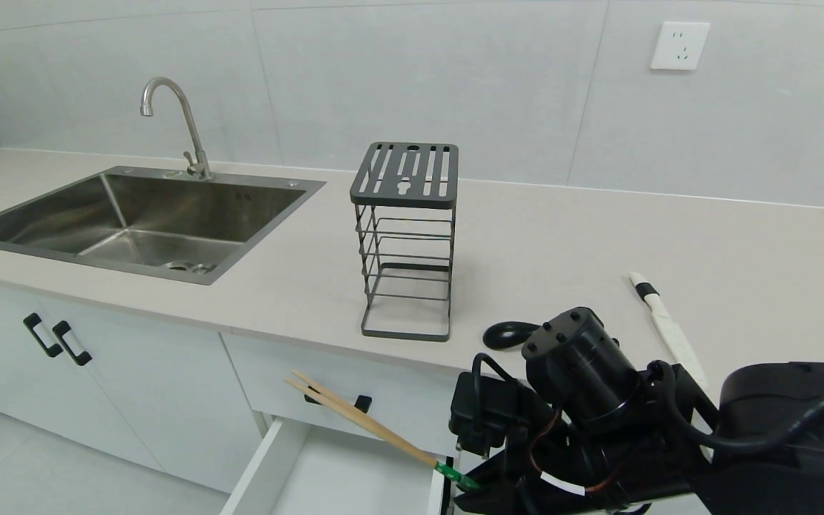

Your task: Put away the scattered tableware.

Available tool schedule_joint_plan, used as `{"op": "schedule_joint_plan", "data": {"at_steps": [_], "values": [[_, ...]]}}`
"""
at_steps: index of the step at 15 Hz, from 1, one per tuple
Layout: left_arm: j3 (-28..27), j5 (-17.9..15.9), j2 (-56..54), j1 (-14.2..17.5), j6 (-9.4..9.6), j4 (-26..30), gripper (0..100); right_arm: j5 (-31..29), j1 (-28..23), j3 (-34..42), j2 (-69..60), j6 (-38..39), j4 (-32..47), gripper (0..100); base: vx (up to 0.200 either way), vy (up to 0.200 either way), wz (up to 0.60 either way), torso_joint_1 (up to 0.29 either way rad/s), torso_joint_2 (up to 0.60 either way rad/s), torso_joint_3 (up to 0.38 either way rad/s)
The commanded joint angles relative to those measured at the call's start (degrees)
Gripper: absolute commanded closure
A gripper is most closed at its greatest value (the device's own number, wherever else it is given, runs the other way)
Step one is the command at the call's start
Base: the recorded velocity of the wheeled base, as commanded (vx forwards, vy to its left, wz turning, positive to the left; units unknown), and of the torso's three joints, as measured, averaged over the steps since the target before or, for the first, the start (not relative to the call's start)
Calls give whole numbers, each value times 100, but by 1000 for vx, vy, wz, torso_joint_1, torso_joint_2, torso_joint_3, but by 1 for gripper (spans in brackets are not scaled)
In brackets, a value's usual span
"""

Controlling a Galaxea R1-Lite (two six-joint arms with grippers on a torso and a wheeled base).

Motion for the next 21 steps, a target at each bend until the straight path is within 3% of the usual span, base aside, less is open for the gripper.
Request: {"op": "schedule_joint_plan", "data": {"at_steps": [1, 14, 21], "values": [[0, -1, 7, -4, -1, -2, 0, 54, 2, -48, 41, -3, -9, 100, 0, 0, 0, -51, 115, 66], [0, -1, 7, 5, -1, -2, 0, 98, 11, -725, 745, -82, 0, 100, 0, 0, 0, -53, 132, 77], [0, -1, 7, -4, -1, -2, 0, 98, 11, -778, 771, -82, 0, 100, 0, 0, 0, -156, 416, 260]]}}
